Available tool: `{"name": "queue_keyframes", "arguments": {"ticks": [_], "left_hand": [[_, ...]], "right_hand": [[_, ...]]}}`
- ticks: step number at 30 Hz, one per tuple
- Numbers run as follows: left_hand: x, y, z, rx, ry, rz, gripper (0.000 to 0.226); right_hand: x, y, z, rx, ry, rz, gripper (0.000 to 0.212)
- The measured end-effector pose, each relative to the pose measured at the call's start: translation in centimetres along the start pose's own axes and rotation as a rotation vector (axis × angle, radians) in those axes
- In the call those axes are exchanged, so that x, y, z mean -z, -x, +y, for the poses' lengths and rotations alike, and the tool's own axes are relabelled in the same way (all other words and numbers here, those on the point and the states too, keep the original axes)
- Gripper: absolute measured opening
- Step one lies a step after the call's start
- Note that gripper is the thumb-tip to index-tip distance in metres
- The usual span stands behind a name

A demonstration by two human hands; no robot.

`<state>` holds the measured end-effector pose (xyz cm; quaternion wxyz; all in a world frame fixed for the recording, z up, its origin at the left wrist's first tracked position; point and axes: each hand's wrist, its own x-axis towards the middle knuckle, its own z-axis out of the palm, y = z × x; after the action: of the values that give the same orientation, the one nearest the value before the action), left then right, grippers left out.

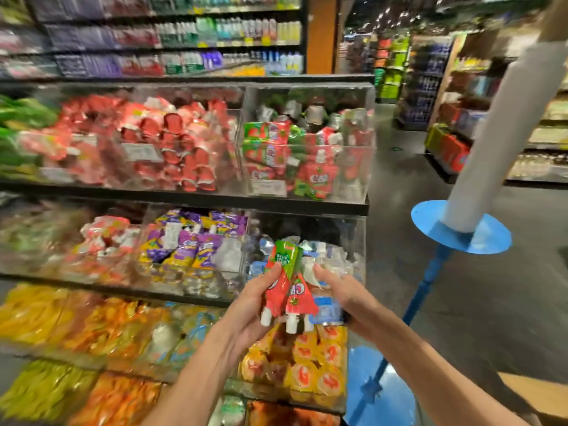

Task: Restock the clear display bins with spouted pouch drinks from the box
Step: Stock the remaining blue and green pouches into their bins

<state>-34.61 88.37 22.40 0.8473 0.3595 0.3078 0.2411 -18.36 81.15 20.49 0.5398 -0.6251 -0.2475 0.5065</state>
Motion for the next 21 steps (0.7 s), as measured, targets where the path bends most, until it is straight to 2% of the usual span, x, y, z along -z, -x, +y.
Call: {"name": "queue_keyframes", "arguments": {"ticks": [3, 8, 12, 18, 21], "left_hand": [[0.4, -0.2, -1.0, 0.030, 0.057, 0.047, 0.038], [2.0, -1.4, -1.2, 0.086, 0.115, 0.092, 0.044], [3.5, -3.3, -0.5, 0.118, 0.118, 0.032, 0.041], [6.0, -6.5, 2.2, 0.105, 0.099, -0.025, 0.040], [7.6, -8.6, 3.5, 0.112, 0.031, -0.049, 0.042]], "right_hand": [[-1.0, -0.3, 0.5, -0.074, -0.051, -0.108, 0.050], [-1.2, -1.6, 0.7, -0.182, -0.078, -0.212, 0.032], [-1.9, -2.7, 0.5, -0.210, -0.076, -0.169, 0.013], [-3.0, -5.1, -0.1, -0.182, -0.176, -0.012, 0.012], [-3.2, -5.8, -0.1, -0.226, -0.274, 0.026, 0.043]]}}
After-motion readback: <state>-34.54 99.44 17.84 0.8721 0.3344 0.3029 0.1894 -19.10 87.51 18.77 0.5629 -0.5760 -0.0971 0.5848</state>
